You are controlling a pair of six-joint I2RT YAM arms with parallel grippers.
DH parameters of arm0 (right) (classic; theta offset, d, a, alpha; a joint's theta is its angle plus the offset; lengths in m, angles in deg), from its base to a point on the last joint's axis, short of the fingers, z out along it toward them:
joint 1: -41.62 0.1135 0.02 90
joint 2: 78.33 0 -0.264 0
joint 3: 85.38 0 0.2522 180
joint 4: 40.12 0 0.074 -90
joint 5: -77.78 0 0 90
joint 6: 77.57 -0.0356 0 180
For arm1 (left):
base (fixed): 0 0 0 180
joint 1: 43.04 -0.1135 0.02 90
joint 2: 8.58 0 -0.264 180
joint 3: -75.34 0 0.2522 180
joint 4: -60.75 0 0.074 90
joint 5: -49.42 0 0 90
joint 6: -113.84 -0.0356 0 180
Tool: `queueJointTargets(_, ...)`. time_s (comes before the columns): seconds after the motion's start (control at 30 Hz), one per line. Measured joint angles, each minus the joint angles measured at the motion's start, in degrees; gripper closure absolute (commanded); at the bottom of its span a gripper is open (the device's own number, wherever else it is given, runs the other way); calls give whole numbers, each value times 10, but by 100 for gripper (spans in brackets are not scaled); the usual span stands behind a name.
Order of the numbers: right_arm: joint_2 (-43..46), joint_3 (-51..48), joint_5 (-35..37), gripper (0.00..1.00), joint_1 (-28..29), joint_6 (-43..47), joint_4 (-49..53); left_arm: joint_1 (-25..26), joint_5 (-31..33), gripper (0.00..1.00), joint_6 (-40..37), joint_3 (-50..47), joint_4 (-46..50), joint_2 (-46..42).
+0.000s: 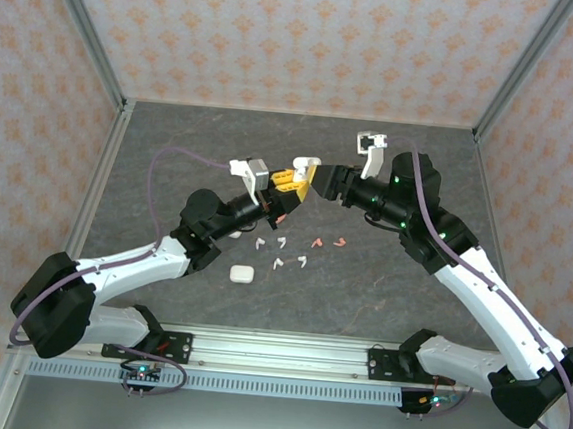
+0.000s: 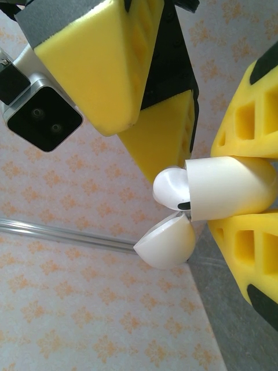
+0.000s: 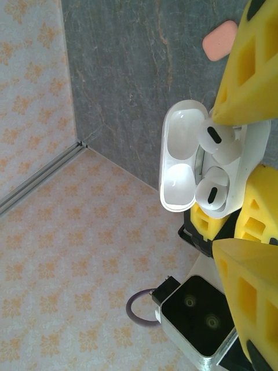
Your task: Insert wireless bluetooth earbuds into charging case
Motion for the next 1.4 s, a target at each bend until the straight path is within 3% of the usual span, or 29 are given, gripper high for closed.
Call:
queueJointTargets(1.1, -23, 16, -52, 44, -1, 3, -7, 0, 3, 100, 4, 0, 0, 1)
queueJointTargets(1.4, 7, 22, -51, 26, -20, 23, 2, 0, 2, 100, 4, 0, -1, 1)
